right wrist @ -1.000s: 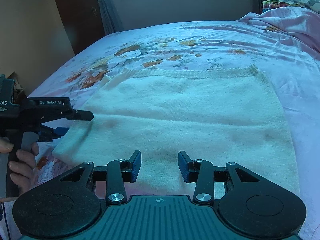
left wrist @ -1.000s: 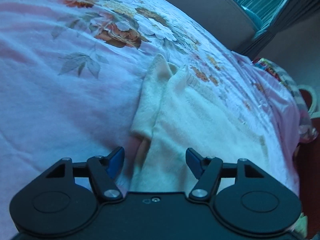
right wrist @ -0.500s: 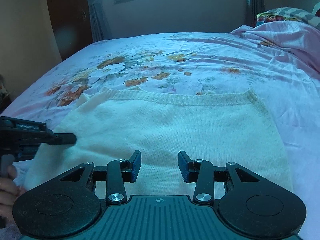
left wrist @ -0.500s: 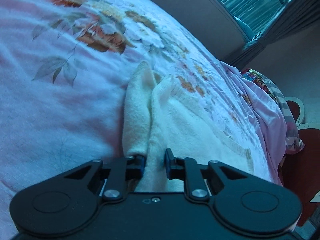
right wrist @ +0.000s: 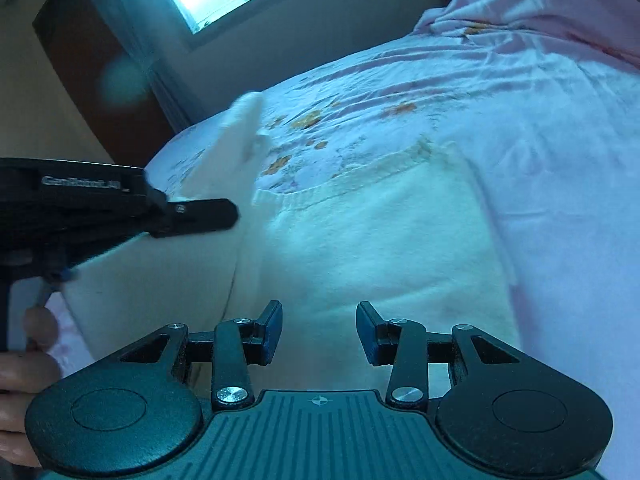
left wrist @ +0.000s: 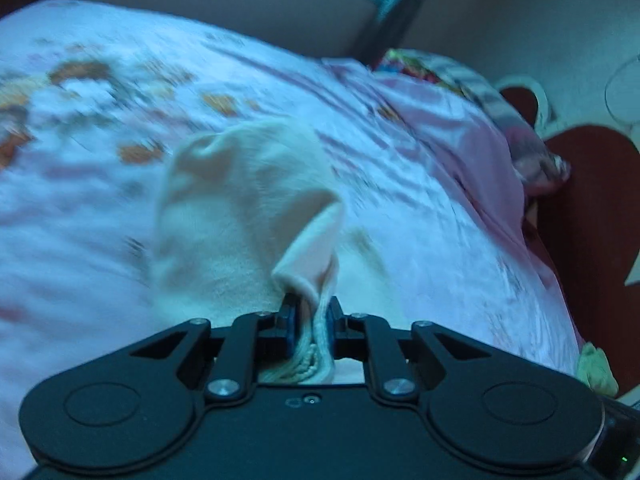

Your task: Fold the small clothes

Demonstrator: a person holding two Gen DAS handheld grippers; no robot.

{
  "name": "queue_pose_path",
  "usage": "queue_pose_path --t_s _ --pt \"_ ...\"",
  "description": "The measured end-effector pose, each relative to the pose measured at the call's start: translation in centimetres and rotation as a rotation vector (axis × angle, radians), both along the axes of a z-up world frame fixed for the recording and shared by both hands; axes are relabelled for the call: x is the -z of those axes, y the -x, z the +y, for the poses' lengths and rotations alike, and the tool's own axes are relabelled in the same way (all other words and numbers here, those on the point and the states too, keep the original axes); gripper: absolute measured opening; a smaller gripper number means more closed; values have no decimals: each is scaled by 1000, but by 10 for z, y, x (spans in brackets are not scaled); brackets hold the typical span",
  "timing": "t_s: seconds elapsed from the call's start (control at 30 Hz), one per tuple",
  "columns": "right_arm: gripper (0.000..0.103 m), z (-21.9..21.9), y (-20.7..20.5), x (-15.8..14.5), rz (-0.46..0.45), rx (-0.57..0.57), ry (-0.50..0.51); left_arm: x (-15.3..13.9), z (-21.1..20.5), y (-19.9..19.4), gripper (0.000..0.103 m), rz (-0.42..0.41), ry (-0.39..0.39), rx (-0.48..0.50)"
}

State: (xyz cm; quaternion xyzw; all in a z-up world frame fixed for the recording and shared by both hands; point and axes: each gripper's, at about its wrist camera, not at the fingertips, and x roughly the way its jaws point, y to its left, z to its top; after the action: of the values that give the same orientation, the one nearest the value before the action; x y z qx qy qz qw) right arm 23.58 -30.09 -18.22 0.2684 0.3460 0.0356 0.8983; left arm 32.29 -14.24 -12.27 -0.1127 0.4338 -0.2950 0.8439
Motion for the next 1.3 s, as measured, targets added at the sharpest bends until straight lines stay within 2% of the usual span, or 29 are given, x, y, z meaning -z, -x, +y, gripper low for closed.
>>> queue_pose_path --t_s 0.07,0.13,0.17,0.3,0.33,0.43,0.47,0.5,0.53,0.67,0.8,0.83,0.9,0.93,1.1,1.2,1.27,1.3 --pt "41 -23 14 4 6 -7 -68 21 -30 5 13 81 -24 30" --pt "41 -37 25 9 17 -6 -99 40 -40 6 13 196 8 32" --pt "41 -45 30 11 18 -7 -129 42 -38 7 14 219 28 18" --pt "41 -64 35 14 -4 -14 -265 12 -11 20 24 156 85 15" --pt "41 -64 34 14 -7 -13 -283 4 -1 22 25 129 80 7" --pt "42 -61 20 13 -12 -17 -328 -10 23 23 26 51 -6 -55" --pt "54 -59 17 13 -13 -12 -342 -9 32 23 26 43 -24 -67" --pt "70 -59 14 12 -13 -3 -349 -7 38 22 26 44 -50 -84" --pt "75 -59 13 10 -14 17 -349 -3 45 22 26 47 -62 -97" --pt "77 -60 3 8 -9 42 -338 30 56 32 26 86 -112 -80" --pt "76 -54 -12 17 40 65 -296 41 62 44 29 56 -98 -76" --pt "73 -52 -17 19 35 68 -286 40 65 43 29 61 -89 -77" --pt "40 -46 -24 19 37 48 -256 41 70 41 29 79 -60 -82" --pt "36 -43 -27 19 38 37 -258 42 72 40 29 85 -53 -84" --pt "36 -33 -42 25 46 11 -222 46 76 38 29 90 -38 -86" --pt "35 -30 -54 27 37 9 -197 44 72 39 30 75 -55 -87" --pt "16 -22 -55 20 31 -2 -145 43 68 41 32 53 -73 -80" --pt "16 -21 -54 16 16 -5 -114 42 67 43 33 37 -80 -72"
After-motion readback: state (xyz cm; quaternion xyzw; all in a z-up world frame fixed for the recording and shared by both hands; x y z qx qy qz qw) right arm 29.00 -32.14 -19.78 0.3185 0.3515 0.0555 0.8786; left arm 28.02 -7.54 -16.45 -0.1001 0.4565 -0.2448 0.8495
